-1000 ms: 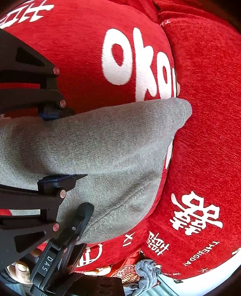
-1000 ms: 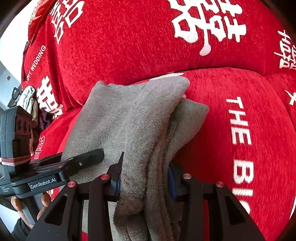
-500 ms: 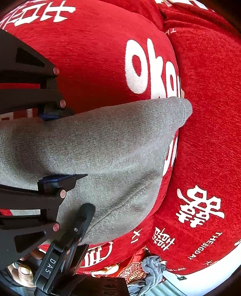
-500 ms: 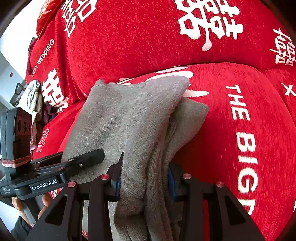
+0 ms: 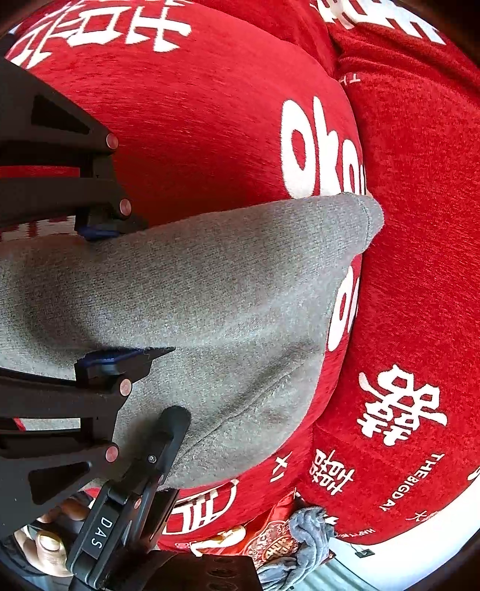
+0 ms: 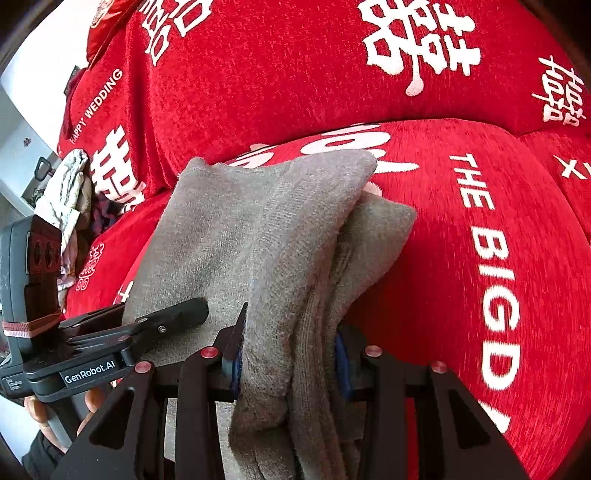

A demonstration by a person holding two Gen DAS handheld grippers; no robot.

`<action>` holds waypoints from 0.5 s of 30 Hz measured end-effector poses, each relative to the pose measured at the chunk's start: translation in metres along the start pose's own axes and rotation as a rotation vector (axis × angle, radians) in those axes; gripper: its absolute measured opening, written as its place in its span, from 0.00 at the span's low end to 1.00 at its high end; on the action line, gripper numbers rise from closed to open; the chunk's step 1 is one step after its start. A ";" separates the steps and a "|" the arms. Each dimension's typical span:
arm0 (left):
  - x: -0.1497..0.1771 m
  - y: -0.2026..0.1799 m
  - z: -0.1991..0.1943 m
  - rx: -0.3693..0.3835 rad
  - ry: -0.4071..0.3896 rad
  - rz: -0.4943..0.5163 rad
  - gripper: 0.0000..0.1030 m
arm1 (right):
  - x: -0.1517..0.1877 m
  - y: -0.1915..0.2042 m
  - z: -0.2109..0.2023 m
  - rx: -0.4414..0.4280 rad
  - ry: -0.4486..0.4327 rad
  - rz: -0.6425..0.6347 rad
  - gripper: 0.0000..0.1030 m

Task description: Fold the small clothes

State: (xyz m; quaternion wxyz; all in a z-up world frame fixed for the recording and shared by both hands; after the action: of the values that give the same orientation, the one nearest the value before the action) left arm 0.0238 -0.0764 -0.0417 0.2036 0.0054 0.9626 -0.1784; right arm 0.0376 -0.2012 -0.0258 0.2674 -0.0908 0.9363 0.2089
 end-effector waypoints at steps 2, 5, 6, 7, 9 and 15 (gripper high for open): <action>0.005 0.000 -0.003 -0.002 -0.003 0.000 0.44 | 0.005 0.003 -0.003 0.000 -0.001 -0.003 0.40; 0.011 0.000 -0.007 -0.006 -0.008 0.003 0.44 | 0.011 0.006 -0.006 -0.001 -0.002 -0.006 0.40; 0.014 0.000 -0.008 -0.006 -0.009 0.003 0.44 | 0.013 0.007 -0.007 -0.002 -0.003 -0.009 0.40; 0.016 0.001 -0.009 -0.007 -0.011 0.003 0.44 | 0.015 0.008 -0.008 -0.002 -0.003 -0.011 0.40; 0.020 0.001 -0.011 -0.007 -0.014 0.005 0.44 | 0.018 0.010 -0.011 -0.003 -0.005 -0.014 0.40; 0.032 0.002 -0.017 -0.007 -0.027 0.010 0.44 | 0.028 0.015 -0.016 -0.006 -0.013 -0.021 0.40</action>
State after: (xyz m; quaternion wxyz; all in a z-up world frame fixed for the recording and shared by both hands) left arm -0.0116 -0.0706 -0.0403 0.2174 0.0070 0.9604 -0.1740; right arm 0.0024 -0.1962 -0.0238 0.2752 -0.1001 0.9329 0.2097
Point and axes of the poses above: each gripper's, at about its wrist camera, not at the fingertips, and z roughly the way its jaws point, y to its left, x to its underside, the point moved 10 cm from there along z, roughly the way its jaws point, and after that the axes turned 6 degrees about -z, right-handed, at the moved point
